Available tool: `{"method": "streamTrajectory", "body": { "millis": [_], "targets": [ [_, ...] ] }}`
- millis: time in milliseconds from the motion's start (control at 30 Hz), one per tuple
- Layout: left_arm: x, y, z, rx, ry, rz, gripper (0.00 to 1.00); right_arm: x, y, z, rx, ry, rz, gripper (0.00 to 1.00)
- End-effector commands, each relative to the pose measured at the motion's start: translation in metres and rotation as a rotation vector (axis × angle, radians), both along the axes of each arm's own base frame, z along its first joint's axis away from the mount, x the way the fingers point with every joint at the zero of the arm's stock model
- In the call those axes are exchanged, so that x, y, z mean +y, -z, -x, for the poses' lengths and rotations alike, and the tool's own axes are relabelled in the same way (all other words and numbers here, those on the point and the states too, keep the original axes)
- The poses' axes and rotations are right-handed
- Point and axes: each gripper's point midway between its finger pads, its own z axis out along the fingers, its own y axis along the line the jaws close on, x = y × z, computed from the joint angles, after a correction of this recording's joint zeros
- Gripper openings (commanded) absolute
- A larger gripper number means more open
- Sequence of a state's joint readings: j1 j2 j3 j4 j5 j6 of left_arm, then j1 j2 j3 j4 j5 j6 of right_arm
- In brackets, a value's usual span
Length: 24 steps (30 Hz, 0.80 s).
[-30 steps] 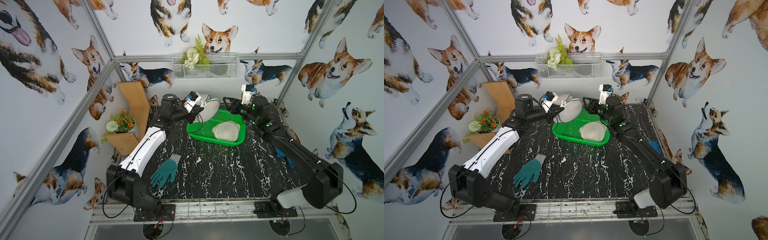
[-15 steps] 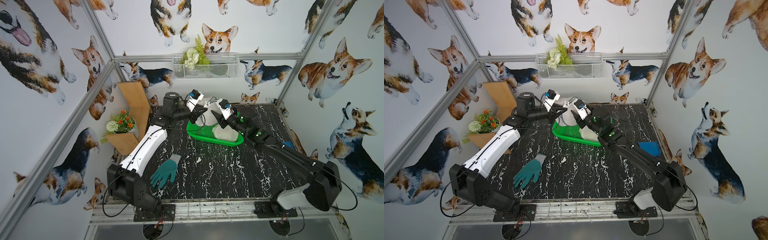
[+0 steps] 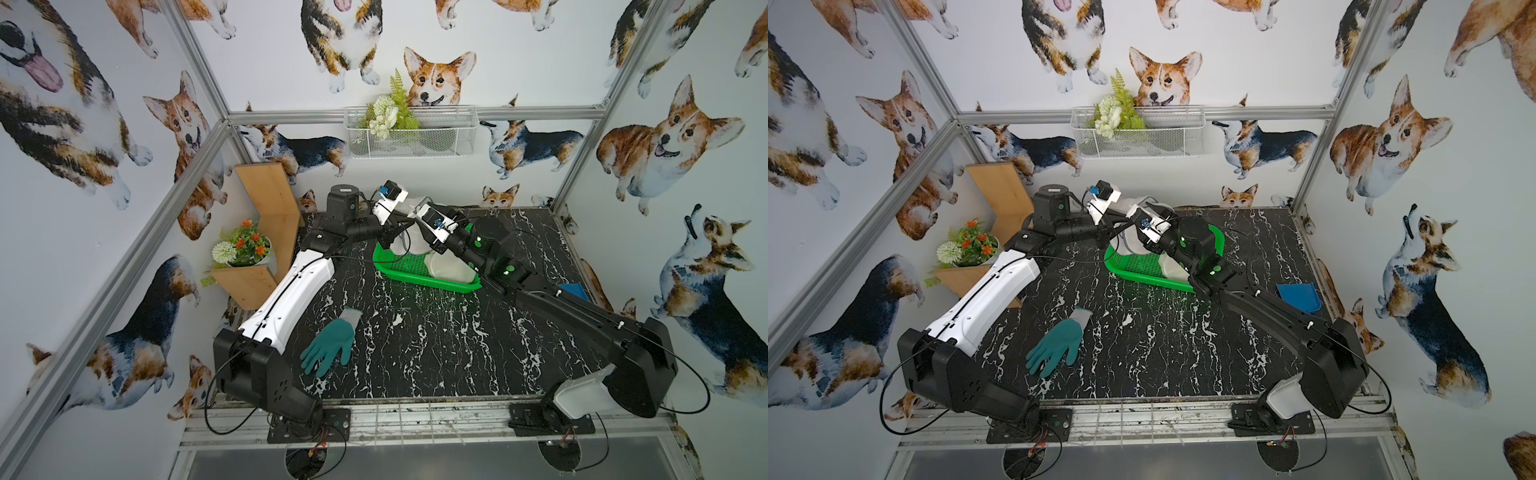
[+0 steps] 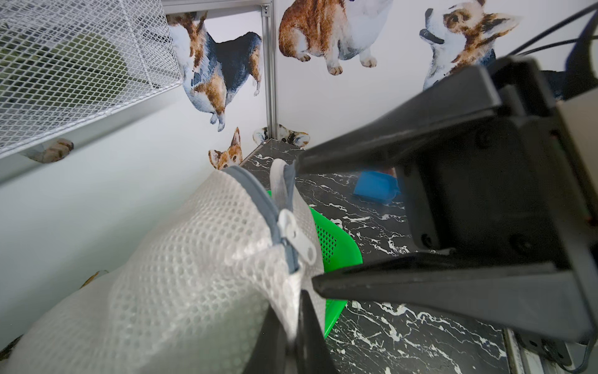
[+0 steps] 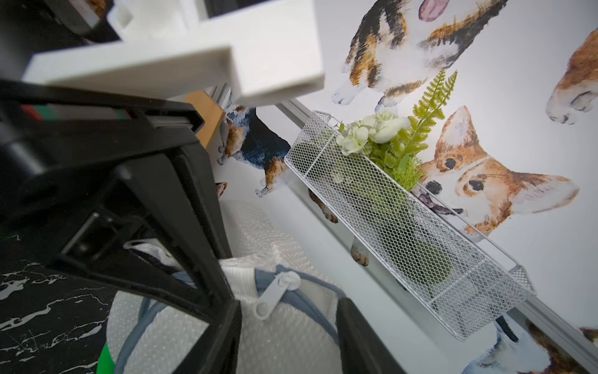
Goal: Turn the laundry bag inside out
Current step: Zip the zipper on the laundry bag.
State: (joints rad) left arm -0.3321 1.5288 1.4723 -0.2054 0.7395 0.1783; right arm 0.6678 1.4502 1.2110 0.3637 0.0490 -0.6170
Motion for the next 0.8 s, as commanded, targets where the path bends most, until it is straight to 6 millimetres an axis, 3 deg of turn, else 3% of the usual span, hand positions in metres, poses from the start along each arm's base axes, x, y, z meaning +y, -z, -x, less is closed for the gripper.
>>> {"method": "streamTrajectory", "body": {
  "millis": [0,267,767],
  "targets": [
    [-0.001,-0.007,0.002,-0.018,0.016,0.007,0.00,0.000,-0.013,-0.002,-0.065,0.018,0.016,0.53],
    [0.000,-0.003,0.003,-0.012,0.022,-0.019,0.00,-0.006,-0.021,-0.011,-0.114,0.089,0.027,0.48],
    [-0.001,-0.006,0.000,-0.013,0.022,-0.019,0.00,-0.009,-0.020,-0.007,-0.148,0.092,0.034,0.32]
  ]
}}
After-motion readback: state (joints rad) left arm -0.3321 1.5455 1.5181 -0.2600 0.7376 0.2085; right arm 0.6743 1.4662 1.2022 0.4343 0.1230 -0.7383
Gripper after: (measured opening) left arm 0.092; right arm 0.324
